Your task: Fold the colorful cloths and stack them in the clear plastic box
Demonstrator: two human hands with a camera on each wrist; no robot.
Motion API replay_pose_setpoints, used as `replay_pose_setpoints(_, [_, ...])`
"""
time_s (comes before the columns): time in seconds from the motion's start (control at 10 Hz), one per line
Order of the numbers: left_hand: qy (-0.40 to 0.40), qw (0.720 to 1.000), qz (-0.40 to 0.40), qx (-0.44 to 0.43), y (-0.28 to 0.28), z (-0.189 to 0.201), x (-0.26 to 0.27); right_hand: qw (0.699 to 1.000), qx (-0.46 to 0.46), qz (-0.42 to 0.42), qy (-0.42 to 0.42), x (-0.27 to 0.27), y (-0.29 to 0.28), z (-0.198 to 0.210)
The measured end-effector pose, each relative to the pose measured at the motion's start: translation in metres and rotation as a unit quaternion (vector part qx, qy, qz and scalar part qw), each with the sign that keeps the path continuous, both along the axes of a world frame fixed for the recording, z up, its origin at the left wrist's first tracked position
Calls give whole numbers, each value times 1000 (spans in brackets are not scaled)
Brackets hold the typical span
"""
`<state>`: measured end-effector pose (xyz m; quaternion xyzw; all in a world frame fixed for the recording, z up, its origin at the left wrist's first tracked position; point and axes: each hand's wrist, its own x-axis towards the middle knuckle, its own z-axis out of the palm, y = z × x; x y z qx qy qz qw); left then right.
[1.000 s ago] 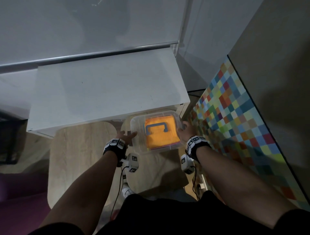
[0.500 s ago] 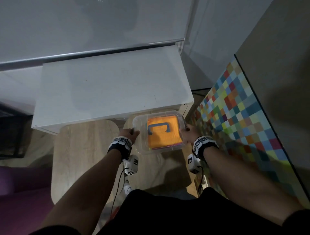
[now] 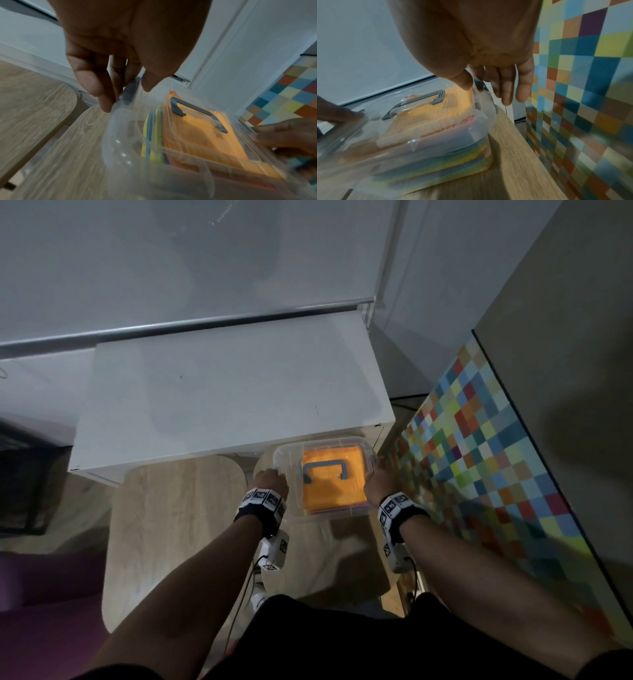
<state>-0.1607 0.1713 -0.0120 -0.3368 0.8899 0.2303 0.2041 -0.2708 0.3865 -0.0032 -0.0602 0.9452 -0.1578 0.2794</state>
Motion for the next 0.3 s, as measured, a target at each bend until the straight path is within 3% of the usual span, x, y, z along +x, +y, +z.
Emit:
replay_pose_setpoints(0.1, [41, 998, -15, -48, 1, 5, 8, 995, -67, 36, 70, 13, -3, -1])
replay_pose_setpoints(0.2, [58, 976, -175, -113, 11, 15, 8, 980, -60, 152, 109, 25, -7, -10])
replay_pose_setpoints(0.3, [36, 961, -267, -59, 19, 16, 15, 967, -13, 223, 118, 41, -12, -8])
